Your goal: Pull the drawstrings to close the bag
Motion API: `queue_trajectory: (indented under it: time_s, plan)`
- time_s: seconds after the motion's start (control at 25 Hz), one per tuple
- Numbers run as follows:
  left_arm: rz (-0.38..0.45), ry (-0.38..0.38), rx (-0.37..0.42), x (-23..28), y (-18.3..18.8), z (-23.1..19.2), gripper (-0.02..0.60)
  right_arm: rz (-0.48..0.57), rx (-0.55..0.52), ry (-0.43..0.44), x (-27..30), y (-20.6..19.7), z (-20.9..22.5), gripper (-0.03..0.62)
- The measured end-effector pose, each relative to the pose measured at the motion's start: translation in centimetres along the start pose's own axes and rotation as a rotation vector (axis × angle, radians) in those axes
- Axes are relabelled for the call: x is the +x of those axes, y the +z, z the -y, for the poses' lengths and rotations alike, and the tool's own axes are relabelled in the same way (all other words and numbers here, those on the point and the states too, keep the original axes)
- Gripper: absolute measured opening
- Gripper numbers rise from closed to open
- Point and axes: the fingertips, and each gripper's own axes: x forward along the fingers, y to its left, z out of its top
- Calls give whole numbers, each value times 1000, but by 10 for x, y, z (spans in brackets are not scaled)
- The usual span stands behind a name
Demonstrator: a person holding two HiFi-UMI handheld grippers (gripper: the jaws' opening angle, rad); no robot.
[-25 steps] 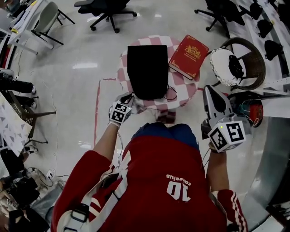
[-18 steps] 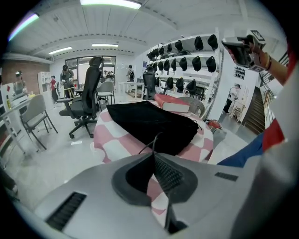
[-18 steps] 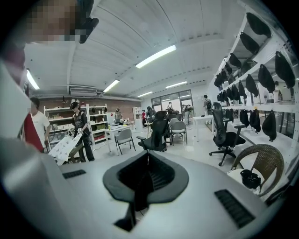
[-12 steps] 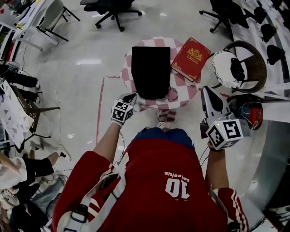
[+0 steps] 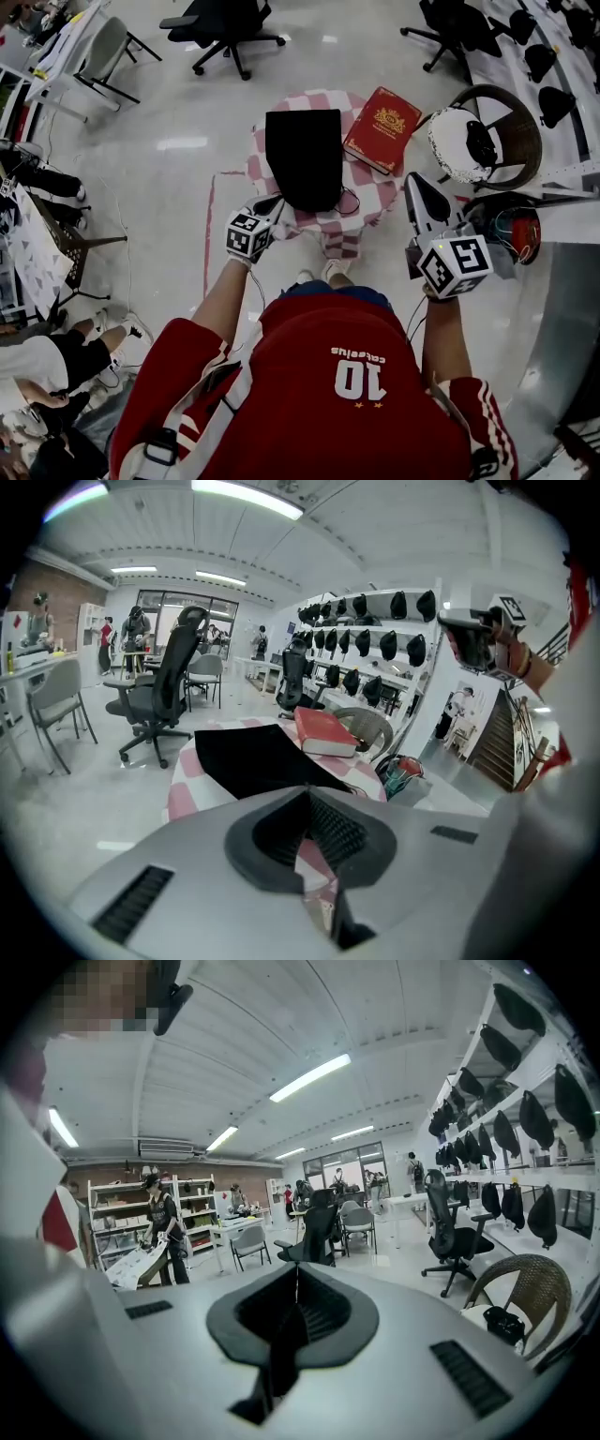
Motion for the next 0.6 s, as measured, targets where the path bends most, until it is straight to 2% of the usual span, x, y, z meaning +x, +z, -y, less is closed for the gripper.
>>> queue_trajectory:
  time_s: [0.16, 0.32, 0.6]
  plan:
    - [63, -29, 22, -5, 34, 11, 9, 19, 3, -7, -4, 5, 3, 17]
    - [132, -61, -7, -7, 64, 23, 9, 32, 23, -20, -11, 6, 5, 17]
    - [198, -93, 3, -9, 111, 43, 9, 50, 31, -47, -26, 11, 11, 17]
